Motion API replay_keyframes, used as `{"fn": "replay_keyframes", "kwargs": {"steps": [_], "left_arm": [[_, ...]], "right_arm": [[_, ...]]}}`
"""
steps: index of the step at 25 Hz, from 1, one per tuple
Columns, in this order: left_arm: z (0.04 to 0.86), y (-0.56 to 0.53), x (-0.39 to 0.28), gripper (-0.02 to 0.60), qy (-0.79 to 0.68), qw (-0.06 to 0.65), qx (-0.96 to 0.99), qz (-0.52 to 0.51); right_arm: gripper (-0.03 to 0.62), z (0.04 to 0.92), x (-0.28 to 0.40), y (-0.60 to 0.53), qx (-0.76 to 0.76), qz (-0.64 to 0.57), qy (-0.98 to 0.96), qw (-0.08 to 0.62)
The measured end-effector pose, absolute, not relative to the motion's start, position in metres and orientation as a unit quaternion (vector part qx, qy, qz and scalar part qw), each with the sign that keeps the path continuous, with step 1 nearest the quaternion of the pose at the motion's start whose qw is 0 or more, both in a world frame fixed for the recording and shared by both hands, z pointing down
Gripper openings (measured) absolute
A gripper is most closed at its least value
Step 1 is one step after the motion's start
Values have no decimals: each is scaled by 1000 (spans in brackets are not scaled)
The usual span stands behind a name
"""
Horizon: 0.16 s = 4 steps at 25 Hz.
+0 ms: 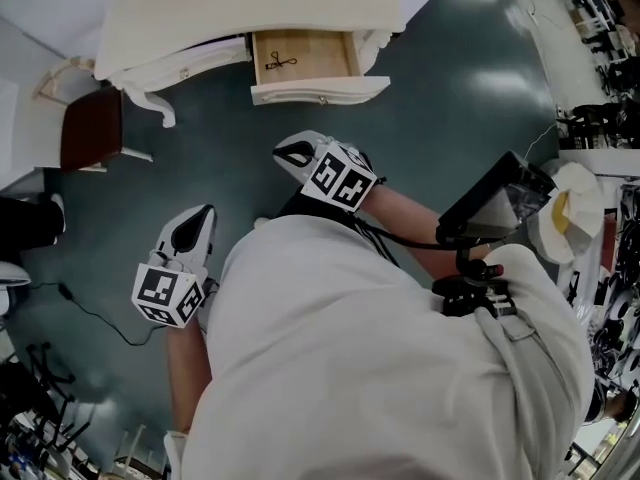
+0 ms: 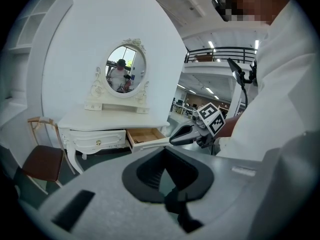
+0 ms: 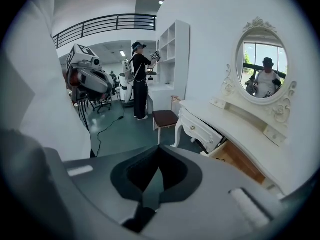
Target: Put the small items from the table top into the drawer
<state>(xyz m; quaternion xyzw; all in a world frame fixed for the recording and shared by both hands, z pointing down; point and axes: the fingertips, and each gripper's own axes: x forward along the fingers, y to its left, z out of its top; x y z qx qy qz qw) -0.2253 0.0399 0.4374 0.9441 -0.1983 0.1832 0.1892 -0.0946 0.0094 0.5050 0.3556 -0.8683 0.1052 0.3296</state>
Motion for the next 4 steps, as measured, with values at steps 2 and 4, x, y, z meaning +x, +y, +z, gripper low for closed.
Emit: {"fn": "replay_keyframes", "kwargs": {"steps": [2, 4], "left_arm": [[438, 36, -219, 2, -196, 189, 944, 184], [438, 30, -213, 2, -194, 188, 945, 186]], "right_arm": [[0, 505, -88, 5, 358, 106, -868, 328], [0, 505, -81, -2, 360, 105, -867, 327]]}}
